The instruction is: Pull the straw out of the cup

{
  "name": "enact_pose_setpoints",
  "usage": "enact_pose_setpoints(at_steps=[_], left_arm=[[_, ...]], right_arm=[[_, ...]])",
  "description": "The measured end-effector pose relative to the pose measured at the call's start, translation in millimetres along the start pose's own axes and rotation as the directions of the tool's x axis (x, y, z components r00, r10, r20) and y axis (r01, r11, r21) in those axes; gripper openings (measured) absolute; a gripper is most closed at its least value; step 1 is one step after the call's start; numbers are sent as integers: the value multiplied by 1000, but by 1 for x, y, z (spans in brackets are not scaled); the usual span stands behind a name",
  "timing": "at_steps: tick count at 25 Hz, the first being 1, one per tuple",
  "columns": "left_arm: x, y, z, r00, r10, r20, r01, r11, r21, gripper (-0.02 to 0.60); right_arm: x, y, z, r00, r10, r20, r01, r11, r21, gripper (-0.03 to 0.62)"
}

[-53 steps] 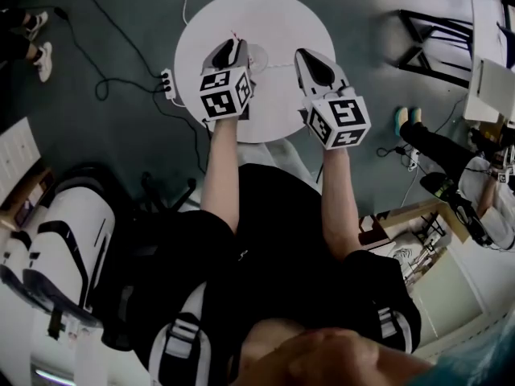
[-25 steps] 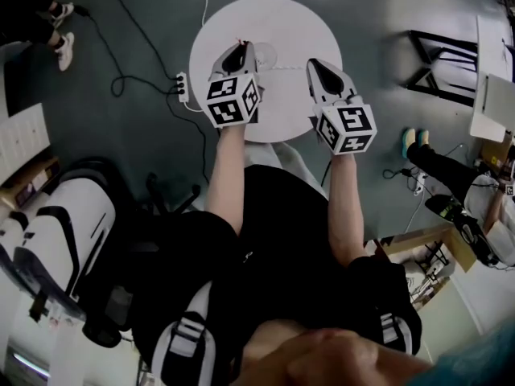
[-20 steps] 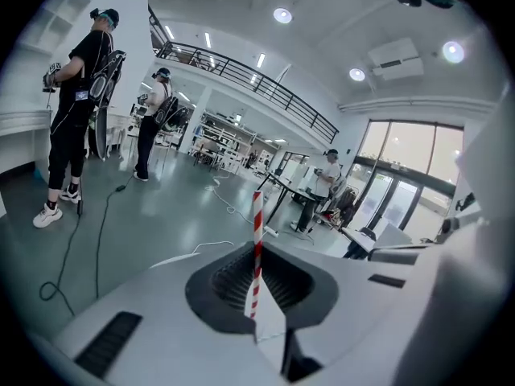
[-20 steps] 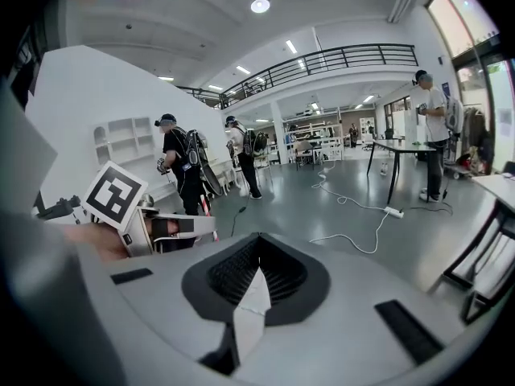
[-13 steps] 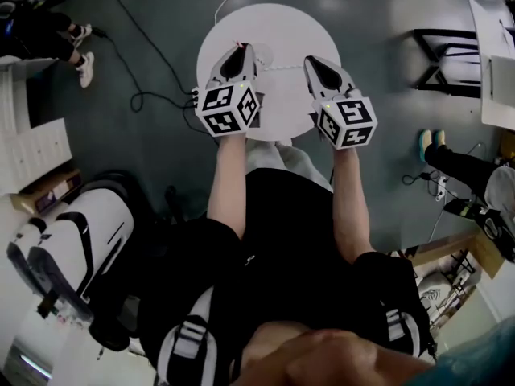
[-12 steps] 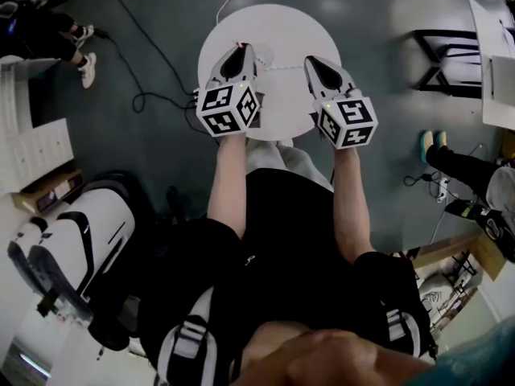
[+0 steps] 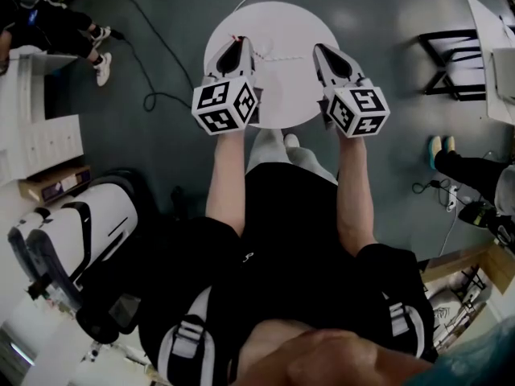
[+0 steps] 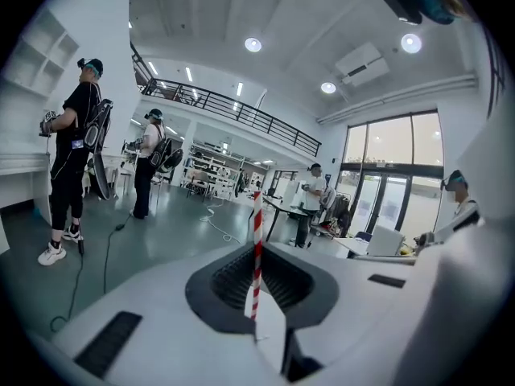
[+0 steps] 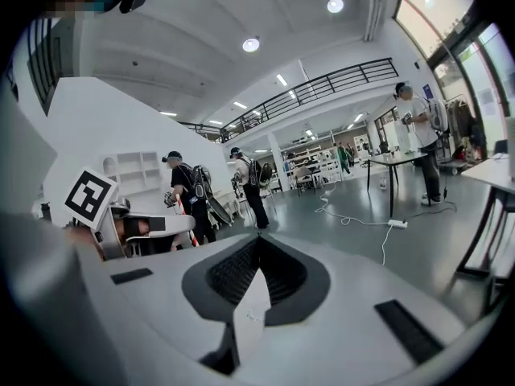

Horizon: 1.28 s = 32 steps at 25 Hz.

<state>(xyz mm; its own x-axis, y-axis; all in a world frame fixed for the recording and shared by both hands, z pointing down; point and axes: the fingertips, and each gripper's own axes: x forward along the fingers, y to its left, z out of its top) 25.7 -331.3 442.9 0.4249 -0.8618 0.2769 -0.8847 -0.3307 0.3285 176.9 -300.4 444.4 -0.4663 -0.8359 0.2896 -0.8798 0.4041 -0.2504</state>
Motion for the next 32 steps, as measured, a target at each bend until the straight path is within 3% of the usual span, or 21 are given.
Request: enact_pose_setpoints(at_steps=[5, 15, 27, 32], left_arm=[[-49, -11, 17, 998, 3, 68, -5, 999, 36, 32], [-76, -24, 57, 984, 24, 177, -42, 994, 98, 32], [-101, -60, 59, 979, -18, 205, -21, 983, 185, 32], [-106, -60, 66, 975, -16, 220, -18, 988, 153, 32]], right_arm=[[-31, 33, 14, 998, 17, 54, -14, 998, -58, 17], [-45, 45, 52, 984, 77, 163, -57, 990, -129, 17], [-52, 69, 67, 962, 170, 215, -134, 976, -173, 15], [-53, 72, 68, 960, 183, 214, -144, 972, -186, 15]])
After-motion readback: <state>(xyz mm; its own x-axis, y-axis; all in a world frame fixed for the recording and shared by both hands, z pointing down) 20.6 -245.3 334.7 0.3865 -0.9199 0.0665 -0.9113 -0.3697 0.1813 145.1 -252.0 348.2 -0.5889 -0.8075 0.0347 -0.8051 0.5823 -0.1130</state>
